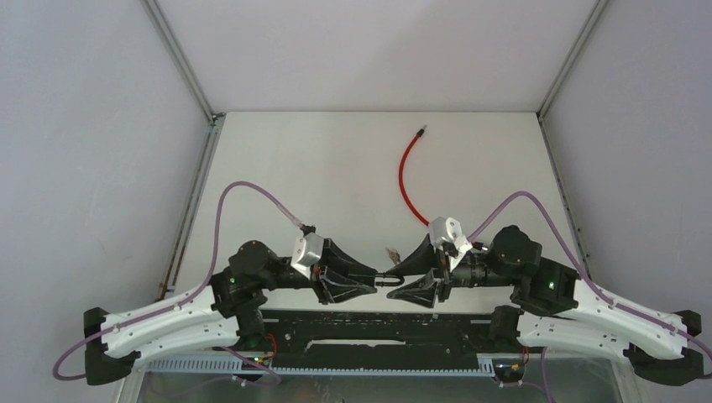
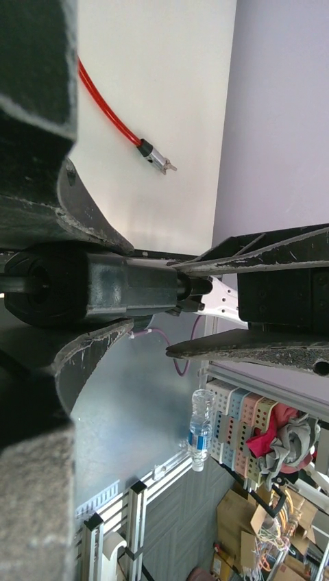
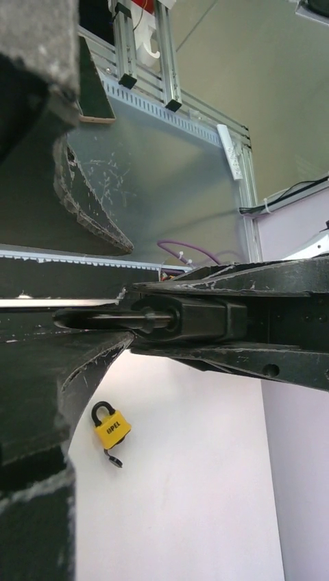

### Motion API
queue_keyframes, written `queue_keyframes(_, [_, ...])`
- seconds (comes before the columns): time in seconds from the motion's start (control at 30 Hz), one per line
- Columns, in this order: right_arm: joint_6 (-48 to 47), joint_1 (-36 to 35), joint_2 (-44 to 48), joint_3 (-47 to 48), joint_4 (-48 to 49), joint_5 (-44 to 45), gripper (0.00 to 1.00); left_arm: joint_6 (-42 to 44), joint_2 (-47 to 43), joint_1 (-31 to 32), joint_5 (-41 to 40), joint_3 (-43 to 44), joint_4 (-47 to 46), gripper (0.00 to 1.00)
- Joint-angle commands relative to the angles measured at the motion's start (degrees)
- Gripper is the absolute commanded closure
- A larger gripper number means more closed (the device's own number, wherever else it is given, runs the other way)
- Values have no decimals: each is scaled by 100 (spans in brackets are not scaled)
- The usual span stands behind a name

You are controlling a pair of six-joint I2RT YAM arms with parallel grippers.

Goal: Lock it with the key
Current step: Lock the lock.

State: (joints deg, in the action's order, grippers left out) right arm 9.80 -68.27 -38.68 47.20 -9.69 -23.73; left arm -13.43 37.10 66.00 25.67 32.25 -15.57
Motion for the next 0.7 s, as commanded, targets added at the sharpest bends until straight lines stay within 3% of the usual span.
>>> queue_keyframes(0.0, [-9,45,170,228,-156,165,55,114,-277,18,-98,-31,-634,100])
queue_keyframes(0.3, [83,100,264,114,336,683,70,51,-432,18,-183,-140,-873,100])
queue_keyframes(0.67, [163,110,295,114,302,407,62,34,-557,18,-185,-105,-1009,100])
